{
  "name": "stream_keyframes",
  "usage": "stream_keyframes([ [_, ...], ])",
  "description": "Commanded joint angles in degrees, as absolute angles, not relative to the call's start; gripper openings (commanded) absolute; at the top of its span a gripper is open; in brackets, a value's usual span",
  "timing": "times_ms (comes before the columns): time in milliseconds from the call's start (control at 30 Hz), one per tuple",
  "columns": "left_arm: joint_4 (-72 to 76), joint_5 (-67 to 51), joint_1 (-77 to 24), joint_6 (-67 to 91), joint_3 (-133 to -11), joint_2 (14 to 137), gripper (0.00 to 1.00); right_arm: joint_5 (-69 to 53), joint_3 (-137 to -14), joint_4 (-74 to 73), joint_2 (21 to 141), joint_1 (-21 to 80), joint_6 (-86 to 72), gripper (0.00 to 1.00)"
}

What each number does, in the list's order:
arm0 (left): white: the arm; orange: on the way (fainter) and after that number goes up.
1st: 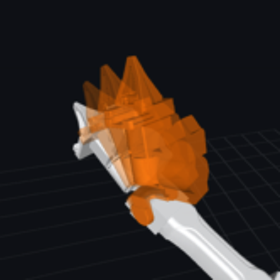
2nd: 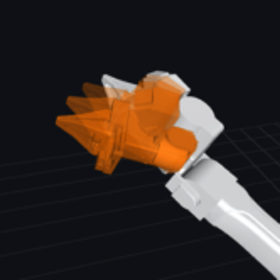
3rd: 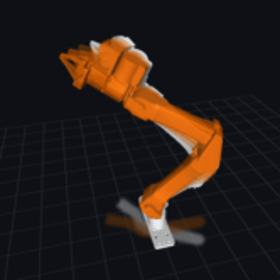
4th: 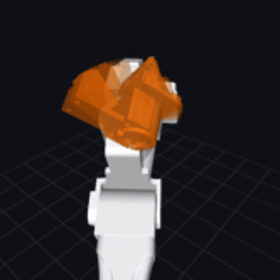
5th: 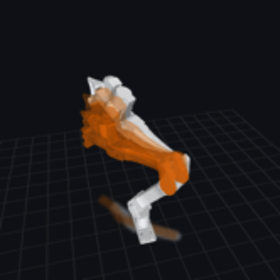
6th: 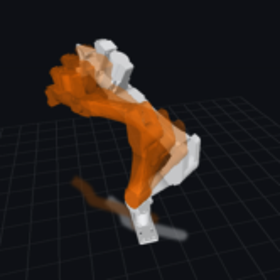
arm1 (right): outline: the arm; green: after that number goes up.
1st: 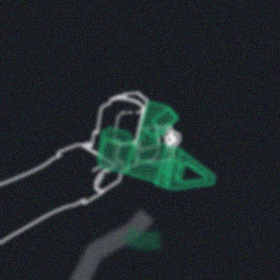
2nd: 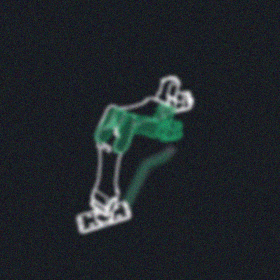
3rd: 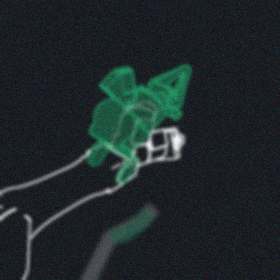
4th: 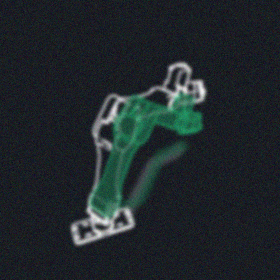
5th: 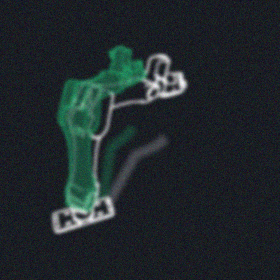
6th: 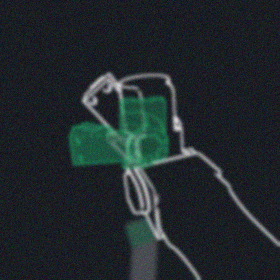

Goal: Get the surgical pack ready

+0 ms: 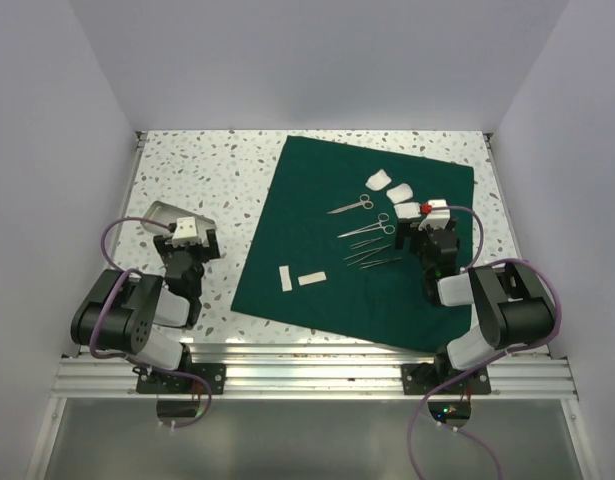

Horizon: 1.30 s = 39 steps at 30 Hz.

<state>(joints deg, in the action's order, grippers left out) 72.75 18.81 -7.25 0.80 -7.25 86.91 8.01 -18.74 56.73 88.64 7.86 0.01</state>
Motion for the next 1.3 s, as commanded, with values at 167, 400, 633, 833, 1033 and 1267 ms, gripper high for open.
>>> stream_keyframes([
  [167,70.11,25.56,-7.29,1.13,-7.99,76.13,1.0,9.48,-20.65,53.99,84.14,8.17,1.32,0.99],
  [400,35.07,32.01,-7.91,16.0,-19.68,61.54,1.0,16.7,-25.48,25.87,67.19,9.14,-9.03,0.99],
  [633,28.14,24.61,-8.35,23.28,-21.08,48.16,1.0,19.1,-32.52,-2.55,57.49,8.61,-31.22,0.99],
  [833,2.48,17.52,-8.35,32.69,-37.6,55.01,1.0,11.43,-44.44,-19.93,66.59,8.53,-30.25,0.99],
  [1033,-1.94,-3.38,-7.73,31.47,-38.33,54.41,1.0,9.75,-49.74,-29.69,72.06,8.26,-25.49,0.99],
  [1267,-12.56,-16.16,-7.73,24.97,-40.26,52.56,1.0,8.28,-61.34,-47.61,76.29,6.78,-26.36,0.98],
])
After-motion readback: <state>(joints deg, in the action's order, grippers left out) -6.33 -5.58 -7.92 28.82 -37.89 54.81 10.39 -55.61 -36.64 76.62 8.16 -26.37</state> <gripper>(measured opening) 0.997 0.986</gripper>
